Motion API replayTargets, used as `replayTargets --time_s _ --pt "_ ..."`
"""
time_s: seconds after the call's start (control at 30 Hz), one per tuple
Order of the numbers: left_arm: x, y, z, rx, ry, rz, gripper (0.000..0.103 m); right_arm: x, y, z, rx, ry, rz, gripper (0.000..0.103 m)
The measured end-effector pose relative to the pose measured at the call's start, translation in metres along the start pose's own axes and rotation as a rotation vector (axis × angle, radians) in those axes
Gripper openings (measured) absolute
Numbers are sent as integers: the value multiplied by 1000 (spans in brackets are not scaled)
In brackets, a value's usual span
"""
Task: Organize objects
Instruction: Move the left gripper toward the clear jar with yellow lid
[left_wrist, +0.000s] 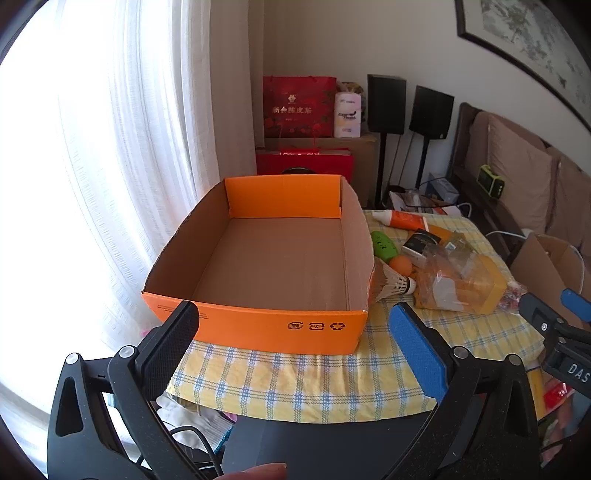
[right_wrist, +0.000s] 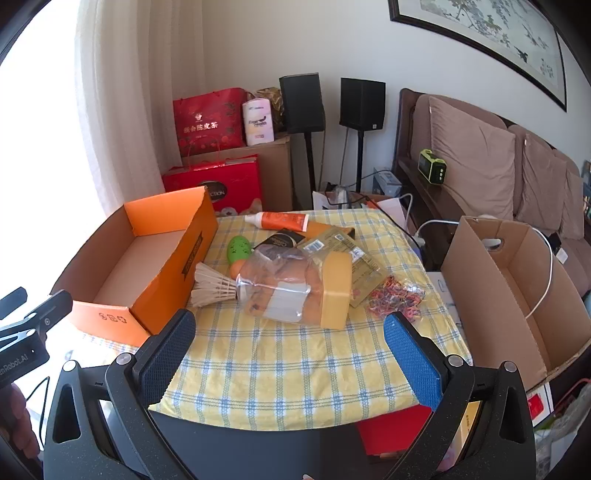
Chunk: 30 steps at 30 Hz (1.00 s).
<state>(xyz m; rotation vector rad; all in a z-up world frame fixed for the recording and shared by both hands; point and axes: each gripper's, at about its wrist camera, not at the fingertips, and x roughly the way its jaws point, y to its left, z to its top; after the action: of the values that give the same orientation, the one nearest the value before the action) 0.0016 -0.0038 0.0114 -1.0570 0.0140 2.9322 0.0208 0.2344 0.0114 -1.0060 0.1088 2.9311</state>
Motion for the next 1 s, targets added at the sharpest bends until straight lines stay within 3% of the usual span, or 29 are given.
replayTargets --time_s 1.0 --pt "-6 -16 -6 39 -36 -5 103 -4 -5 1 4 -11 6 103"
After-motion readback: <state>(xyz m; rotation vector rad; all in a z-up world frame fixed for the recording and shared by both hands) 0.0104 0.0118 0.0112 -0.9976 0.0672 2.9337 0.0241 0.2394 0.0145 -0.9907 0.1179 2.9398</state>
